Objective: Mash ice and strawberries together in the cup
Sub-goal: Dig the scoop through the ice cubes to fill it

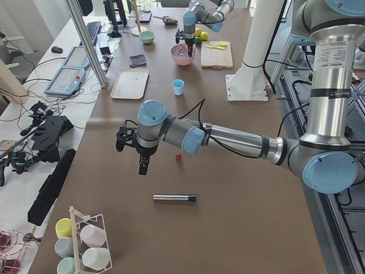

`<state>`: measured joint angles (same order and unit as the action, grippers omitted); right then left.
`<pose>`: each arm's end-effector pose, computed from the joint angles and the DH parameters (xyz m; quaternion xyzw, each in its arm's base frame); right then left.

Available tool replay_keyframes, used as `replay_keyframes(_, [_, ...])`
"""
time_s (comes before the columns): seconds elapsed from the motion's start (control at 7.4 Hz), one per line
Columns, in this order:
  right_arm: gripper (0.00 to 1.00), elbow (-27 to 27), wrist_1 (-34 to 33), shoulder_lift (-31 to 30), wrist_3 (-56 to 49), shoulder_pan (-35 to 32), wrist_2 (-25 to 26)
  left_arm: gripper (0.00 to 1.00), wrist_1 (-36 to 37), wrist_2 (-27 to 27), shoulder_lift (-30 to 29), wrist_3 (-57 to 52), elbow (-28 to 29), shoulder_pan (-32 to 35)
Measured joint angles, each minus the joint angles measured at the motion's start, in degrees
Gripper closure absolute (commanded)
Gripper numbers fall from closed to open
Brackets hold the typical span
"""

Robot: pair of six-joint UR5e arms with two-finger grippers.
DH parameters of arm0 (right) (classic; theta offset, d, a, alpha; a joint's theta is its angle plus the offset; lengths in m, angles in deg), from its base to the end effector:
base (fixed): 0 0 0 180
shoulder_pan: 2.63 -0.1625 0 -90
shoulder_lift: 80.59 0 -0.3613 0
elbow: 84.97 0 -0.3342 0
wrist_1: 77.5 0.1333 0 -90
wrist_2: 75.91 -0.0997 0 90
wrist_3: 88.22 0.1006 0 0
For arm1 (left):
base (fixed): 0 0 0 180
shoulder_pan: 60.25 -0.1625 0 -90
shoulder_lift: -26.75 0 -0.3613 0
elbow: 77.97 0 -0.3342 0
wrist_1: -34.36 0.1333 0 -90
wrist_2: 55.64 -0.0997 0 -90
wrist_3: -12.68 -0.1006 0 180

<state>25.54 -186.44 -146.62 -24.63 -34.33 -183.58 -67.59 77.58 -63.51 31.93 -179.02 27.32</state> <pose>-0.3855 -0.3588 0.3020 -0.0249 -0.2637 0.0106 0.9642 -0.0453 -0.4522 0.4862 0.1162 0.3895 -0.0597 0.9117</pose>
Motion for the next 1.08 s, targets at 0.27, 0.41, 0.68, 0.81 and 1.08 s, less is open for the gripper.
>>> replay_keyframes(0.27, [0.45, -0.19, 0.01, 0.0, -0.28, -0.03, 0.17, 0.01, 0.0, 0.02, 0.0, 0.0, -0.08, 0.04])
replay_keyframes(0.41, [0.45, -0.23, 0.07, 0.04, -0.27, 0.03, 0.12, 0.01, 0.01, 0.02, -0.03, 0.0, -0.09, 0.04])
replay_keyframes(0.68, [0.45, -0.24, 0.18, 0.11, -0.28, 0.04, 0.06, 0.01, 0.07, 0.02, -0.14, 0.0, -0.02, -0.02])
replay_keyframes(0.81, [0.46, -0.27, 0.18, 0.1, -0.53, -0.06, 0.15, 0.01, 0.07, 0.02, -0.15, 0.0, -0.02, -0.02])
replay_keyframes(1.08, [0.46, -0.29, 0.08, 0.18, -3.45, -0.39, 0.33, 0.01, 0.01, 0.02, -0.15, 0.0, 0.05, -0.03])
